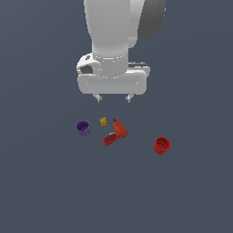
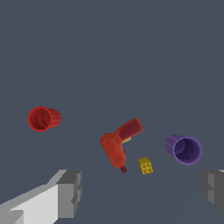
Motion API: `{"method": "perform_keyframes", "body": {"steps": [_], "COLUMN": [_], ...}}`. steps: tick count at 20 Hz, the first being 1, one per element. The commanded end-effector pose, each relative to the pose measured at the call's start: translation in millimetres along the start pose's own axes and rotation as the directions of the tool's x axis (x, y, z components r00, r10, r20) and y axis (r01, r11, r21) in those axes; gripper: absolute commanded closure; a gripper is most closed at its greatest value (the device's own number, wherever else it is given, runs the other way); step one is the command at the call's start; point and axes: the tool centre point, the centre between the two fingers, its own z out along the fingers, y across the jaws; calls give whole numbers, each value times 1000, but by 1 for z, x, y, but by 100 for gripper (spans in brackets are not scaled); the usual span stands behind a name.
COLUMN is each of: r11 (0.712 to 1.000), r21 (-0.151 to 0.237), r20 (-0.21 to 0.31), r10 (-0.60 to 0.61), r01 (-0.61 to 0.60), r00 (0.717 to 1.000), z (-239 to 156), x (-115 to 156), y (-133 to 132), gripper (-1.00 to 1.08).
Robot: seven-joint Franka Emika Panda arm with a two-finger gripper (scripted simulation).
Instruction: Pick up a designated object from a clutter of objects.
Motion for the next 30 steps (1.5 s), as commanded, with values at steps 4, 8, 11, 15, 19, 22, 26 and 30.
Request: {"method": "perform_keyframes", "body": {"steps": [4,8,11,15,19,22,26,30], "r11": [1000,1000,1000,1000,998,995,986,967], "r21": [0,-1,-1,-6,-17,-30,-53,-81], "r20": [-3,-8,-8,-8,-9,-11,-17,-28], "r10": [5,14,13,27,59,96,160,240], "r01": [-5,-14,-13,-27,-59,-96,-160,-241], "r00": [1000,1000,1000,1000,998,995,987,970], "z": [-3,-9,-9,-6,1,8,22,40], "x": [1,2,2,2,3,5,6,8], "y": [3,10,9,12,17,23,34,48], "gripper": [-20,-20,-20,-20,-20,-20,-20,-20]}}
